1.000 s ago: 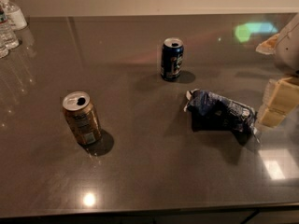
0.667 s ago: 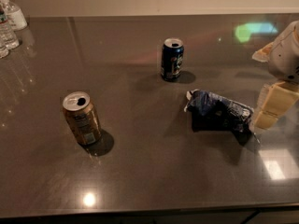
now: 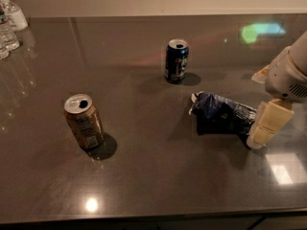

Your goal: Pick blue chip bag

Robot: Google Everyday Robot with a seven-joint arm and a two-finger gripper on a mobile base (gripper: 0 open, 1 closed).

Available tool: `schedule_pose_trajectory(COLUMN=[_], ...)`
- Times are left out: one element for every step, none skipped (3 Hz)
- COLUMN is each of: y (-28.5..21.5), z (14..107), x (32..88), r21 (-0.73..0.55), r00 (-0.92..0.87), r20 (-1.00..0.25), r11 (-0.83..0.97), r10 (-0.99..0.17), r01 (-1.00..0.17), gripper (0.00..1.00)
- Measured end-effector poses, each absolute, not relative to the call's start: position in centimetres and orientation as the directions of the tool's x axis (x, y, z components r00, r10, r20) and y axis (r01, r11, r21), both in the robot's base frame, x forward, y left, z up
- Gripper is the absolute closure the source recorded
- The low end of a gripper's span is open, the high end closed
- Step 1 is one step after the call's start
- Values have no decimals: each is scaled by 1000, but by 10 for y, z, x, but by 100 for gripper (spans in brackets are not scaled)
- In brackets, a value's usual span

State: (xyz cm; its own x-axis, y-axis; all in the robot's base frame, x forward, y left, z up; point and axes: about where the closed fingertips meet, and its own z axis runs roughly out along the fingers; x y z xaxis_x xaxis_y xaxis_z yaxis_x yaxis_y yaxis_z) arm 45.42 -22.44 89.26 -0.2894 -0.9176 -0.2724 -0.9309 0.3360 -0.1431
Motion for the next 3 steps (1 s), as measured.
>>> schedule_pose_trajectory(y=[-220,-216,-212], z=[874,862,857], x=[453,454,456], r21=[-118,-100,-94], r00=[-295,-297,-296], r20=[-296,-341,-359], r11=[341,349,349], r10=[-909,-892,-885], r01=[-933,-932,-932], gripper=[0,0,18])
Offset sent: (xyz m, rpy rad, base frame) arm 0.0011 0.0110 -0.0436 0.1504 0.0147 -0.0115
